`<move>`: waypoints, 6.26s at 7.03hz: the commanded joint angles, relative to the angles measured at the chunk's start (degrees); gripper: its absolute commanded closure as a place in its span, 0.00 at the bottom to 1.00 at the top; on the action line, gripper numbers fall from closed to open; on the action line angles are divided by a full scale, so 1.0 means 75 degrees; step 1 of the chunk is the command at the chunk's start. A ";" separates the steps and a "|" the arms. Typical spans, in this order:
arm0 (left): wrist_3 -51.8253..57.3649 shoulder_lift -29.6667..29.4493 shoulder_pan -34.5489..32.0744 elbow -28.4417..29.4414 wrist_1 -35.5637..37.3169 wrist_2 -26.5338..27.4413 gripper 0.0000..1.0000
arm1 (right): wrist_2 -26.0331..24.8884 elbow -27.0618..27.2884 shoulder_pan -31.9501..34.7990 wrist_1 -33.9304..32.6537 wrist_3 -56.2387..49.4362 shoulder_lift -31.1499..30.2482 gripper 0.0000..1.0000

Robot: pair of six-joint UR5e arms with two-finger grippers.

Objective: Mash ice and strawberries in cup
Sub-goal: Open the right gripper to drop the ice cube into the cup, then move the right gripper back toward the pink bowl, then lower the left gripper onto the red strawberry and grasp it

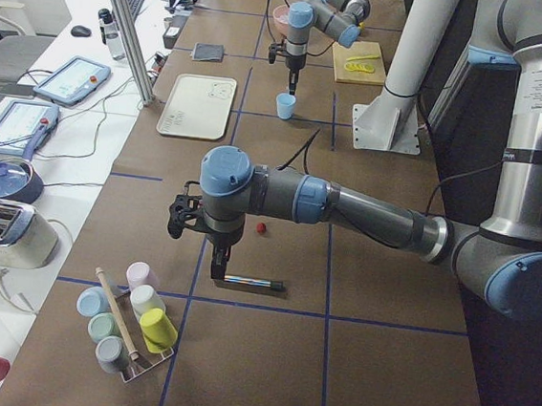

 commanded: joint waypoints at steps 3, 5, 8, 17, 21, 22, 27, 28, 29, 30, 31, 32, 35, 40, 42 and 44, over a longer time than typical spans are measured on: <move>0.0000 0.0000 0.0011 -0.0018 0.0010 0.0000 0.00 | -0.0001 -0.0016 0.0004 0.0009 0.0002 0.0019 0.92; 0.0000 -0.0011 0.0011 0.0005 -0.0002 0.0000 0.00 | -0.0001 -0.0016 0.0004 0.0067 0.0002 0.0008 0.73; -0.0011 -0.0011 0.0011 0.0005 -0.0002 0.0000 0.00 | -0.0001 -0.0016 0.0004 0.0114 -0.0010 -0.0016 0.22; -0.3494 0.0384 0.2690 -0.0639 -0.2711 0.0315 0.00 | 0.1298 0.2396 0.2951 0.0021 -0.2742 -0.2191 0.01; -0.6731 0.0692 0.5149 -0.0488 -0.4955 0.2397 0.02 | 0.3324 0.2305 0.6161 0.0091 -0.7567 -0.4533 0.01; -0.7306 0.0669 0.5654 -0.0394 -0.5272 0.2809 0.02 | 0.3536 0.2153 0.6853 0.0091 -0.8647 -0.5050 0.01; -0.8179 0.0422 0.6621 0.0731 -0.6201 0.3551 0.02 | 0.3526 0.1777 0.7750 0.0114 -1.0159 -0.6016 0.01; -0.8202 0.0422 0.6621 0.0778 -0.6213 0.3540 0.02 | 0.3526 0.1777 0.7750 0.0114 -1.0147 -0.6016 0.01; -0.8214 0.0434 0.6621 0.0779 -0.6213 0.3528 0.02 | 0.3526 0.1777 0.7750 0.0114 -1.0135 -0.6016 0.01; -0.8203 0.0469 0.6621 0.0779 -0.6213 0.3516 0.02 | 0.3526 0.1777 0.7750 0.0114 -1.0135 -0.6004 0.01; -0.8214 0.0492 0.6609 0.0791 -0.6213 0.3516 0.02 | 0.3526 0.1777 0.7750 0.0114 -1.0123 -0.6004 0.01; -0.8214 0.0504 0.6609 0.0791 -0.6202 0.3516 0.02 | 0.3526 0.1788 0.7750 0.0114 -1.0123 -0.5993 0.01; -0.8226 0.0504 0.6621 0.0837 -0.6201 0.3516 0.09 | 0.3526 0.1789 0.7750 0.0114 -1.0112 -0.5992 0.01; -0.8238 0.0446 0.6621 0.0849 -0.6201 0.3528 0.31 | 0.3550 0.1824 0.7750 0.0114 -1.0100 -0.5981 0.01; -0.8238 0.0457 0.6609 0.0838 -0.6190 0.3528 0.45 | 0.3550 0.1824 0.7750 0.0114 -1.0100 -0.5969 0.01; -0.8238 0.0504 0.6574 0.0768 -0.6190 0.3528 0.81 | 0.3550 0.1824 0.7750 0.0114 -1.0100 -0.5969 0.01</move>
